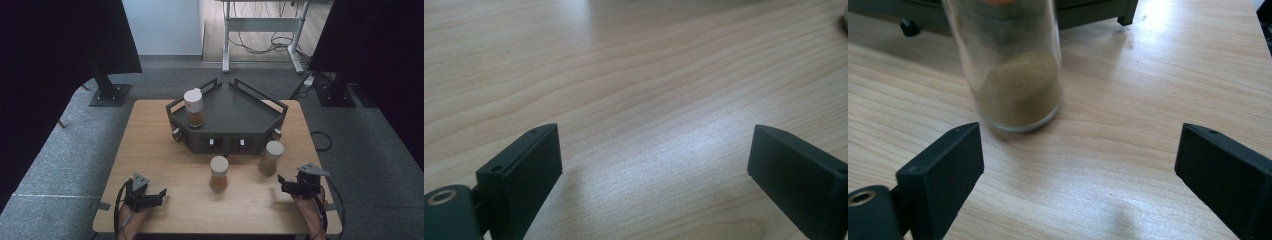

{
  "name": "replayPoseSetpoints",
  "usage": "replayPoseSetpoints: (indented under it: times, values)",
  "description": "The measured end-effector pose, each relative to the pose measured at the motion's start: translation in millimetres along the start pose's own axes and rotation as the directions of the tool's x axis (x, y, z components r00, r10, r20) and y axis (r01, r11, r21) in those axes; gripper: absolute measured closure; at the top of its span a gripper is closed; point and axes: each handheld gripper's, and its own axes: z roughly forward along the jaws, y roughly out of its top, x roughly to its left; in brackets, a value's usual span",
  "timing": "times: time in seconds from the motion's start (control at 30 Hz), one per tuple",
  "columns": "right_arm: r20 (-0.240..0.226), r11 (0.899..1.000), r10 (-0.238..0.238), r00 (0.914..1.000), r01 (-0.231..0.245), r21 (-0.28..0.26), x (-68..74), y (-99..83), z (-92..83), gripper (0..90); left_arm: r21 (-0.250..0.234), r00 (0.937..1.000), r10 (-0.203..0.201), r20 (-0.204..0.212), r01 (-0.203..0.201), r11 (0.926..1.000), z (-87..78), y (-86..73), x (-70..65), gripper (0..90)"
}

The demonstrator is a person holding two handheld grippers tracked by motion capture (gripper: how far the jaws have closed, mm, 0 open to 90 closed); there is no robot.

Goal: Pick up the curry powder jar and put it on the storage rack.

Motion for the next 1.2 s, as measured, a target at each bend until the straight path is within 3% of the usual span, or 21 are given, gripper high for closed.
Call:
replayPoseSetpoints:
  times: [0.53,0.7,1.2]
  values:
    - [-0.02,0.998,-0.021,0.9996,0.02,-0.058,16.9,12.4,-12.8,0.0,0.05,0.9999,-0.013,-0.007,0.013,0.9986,4.9,-2.8,1.9,6.9]
    - [-0.043,0.997,-0.027,0.9987,0.024,-0.068,22.3,16.0,-15.1,0.1,0.063,0.9997,0.004,-0.024,-0.002,0.998,5.3,-2.8,1.1,6.4]
    - [-0.063,0.993,-0.068,0.9957,0.062,-0.098,39.2,26.8,-21.9,1.9,0.072,0.9994,-0.008,-0.035,0.01,0.9974,6.5,-2.4,1.2,3.0]
